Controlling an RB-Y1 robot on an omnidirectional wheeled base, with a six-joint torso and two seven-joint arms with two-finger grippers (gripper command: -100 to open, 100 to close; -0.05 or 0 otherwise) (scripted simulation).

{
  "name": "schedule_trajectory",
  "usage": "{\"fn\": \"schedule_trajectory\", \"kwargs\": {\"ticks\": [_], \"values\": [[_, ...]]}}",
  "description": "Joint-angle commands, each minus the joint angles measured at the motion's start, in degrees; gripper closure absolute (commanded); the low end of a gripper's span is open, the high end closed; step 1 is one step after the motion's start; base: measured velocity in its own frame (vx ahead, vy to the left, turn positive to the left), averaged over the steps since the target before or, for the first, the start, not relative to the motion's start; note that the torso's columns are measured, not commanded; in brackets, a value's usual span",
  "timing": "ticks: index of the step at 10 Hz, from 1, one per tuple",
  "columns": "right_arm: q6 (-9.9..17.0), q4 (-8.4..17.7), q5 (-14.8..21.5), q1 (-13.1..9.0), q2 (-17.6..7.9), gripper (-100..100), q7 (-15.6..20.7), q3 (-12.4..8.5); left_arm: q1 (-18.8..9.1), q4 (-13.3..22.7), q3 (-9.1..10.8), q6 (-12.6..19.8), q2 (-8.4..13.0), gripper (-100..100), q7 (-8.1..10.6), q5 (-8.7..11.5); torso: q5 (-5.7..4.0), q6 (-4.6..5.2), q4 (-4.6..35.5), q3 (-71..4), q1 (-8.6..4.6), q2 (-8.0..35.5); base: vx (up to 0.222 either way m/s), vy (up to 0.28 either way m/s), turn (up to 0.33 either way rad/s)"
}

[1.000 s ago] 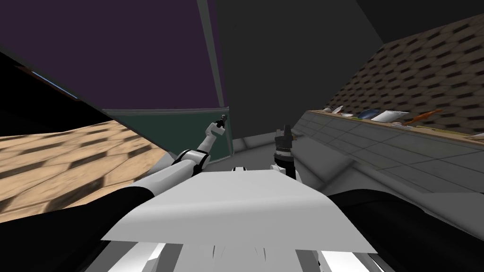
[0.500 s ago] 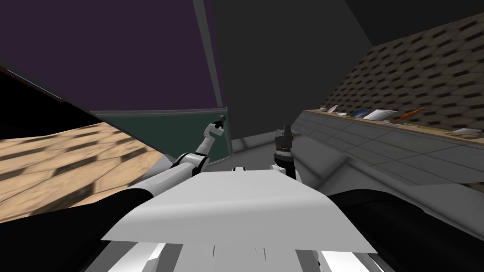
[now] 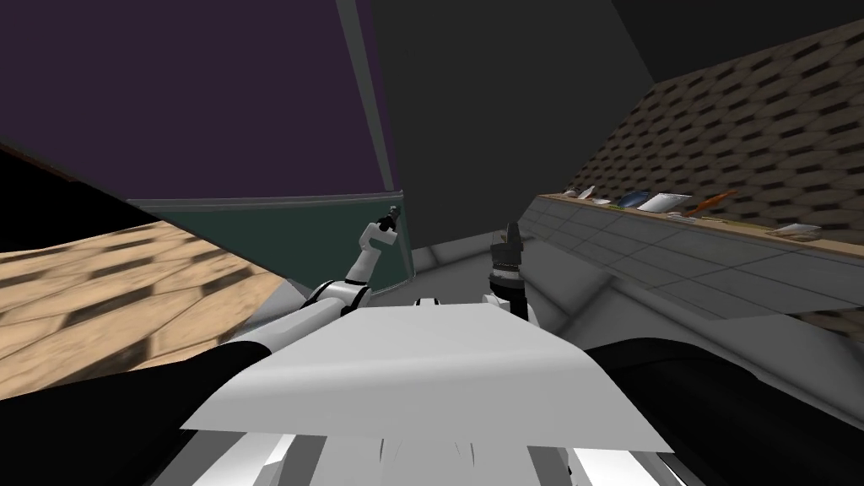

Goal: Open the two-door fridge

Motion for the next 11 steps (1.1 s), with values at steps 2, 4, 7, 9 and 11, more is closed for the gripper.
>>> {"fn": "schedule_trajectory", "kwargs": {"ticks": [2, 4, 7, 9, 11], "values": [[0.00, 0.00, 0.00, 0.00, 0.00, 0, 0.00, 0.00, 4.72, -5.31, 0.81, 3.64, -0.17, 100, -1.81, 0.61, 0.03, 0.03, -0.22, -0.14, 0.06, -0.20, 0.023, 0.023, -0.072], [0.00, 0.00, 0.00, 0.00, 0.00, 0, 0.00, 0.00, 7.24, -9.80, 1.87, 6.25, -0.02, 100, -3.72, 1.09, 0.03, -0.10, -0.07, -0.06, 0.11, -0.08, 0.009, 0.010, -0.081], [0.00, 0.00, 0.00, 0.00, 0.00, 0, 0.00, 0.00, 8.93, -14.89, 1.87, 7.17, -0.02, 100, -3.72, 1.09, 0.08, -0.21, -0.14, -0.08, 0.21, -0.12, 0.013, 0.014, -0.040], [0.00, 0.00, 0.00, -0.01, 0.00, 0, 0.00, 0.00, 12.82, -19.06, 2.94, 10.71, 0.13, 100, -5.64, 1.56, 0.09, -0.11, -0.05, 0.05, 0.28, 0.04, 0.028, 0.027, -0.154], [0.00, 0.00, 0.00, 0.00, 0.00, 0, 0.00, 0.00, 13.14, -22.06, 2.94, 10.71, 0.13, 100, -5.64, 1.56, 0.10, -0.33, -0.01, 0.03, 0.32, 0.05, 0.004, 0.007, 0.003]]}}
